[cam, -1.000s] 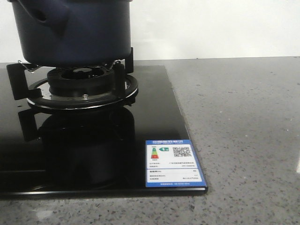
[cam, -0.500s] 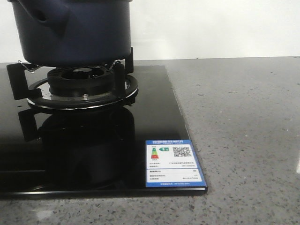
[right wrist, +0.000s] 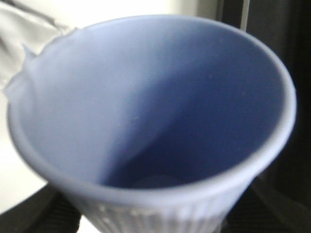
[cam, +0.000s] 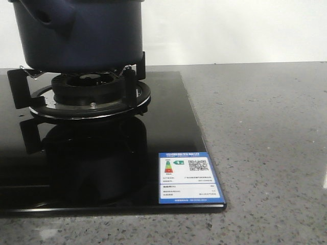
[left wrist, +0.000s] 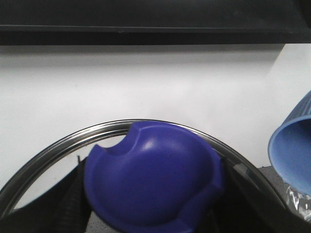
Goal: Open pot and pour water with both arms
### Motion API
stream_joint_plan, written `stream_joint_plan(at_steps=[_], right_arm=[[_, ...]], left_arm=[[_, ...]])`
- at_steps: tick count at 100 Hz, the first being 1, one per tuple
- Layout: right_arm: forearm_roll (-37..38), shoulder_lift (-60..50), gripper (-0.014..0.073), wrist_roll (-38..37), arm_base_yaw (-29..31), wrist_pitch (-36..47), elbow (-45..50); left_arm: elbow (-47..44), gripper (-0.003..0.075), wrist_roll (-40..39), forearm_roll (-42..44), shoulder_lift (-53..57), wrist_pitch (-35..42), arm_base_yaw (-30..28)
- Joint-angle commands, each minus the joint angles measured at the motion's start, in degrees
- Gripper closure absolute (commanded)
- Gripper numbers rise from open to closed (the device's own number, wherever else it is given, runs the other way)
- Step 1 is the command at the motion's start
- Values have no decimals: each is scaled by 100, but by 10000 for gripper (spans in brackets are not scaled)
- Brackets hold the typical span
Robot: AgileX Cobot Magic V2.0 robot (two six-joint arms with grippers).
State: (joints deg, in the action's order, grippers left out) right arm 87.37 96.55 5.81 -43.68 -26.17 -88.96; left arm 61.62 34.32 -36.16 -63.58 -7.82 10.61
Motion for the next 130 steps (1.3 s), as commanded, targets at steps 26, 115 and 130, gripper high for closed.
stream_joint_plan(at_steps=[26, 115, 130], right_arm=[[995, -292, 293, 34, -6, 11, -231], [1053, -292, 293, -276, -29, 33, -231], [1045, -292, 293, -1097, -29, -60, -231]], left_arm=[[218, 414, 6, -37, 184, 519, -27], [218, 414, 6, -37, 184, 519, -27], [218, 414, 6, -37, 184, 519, -27]])
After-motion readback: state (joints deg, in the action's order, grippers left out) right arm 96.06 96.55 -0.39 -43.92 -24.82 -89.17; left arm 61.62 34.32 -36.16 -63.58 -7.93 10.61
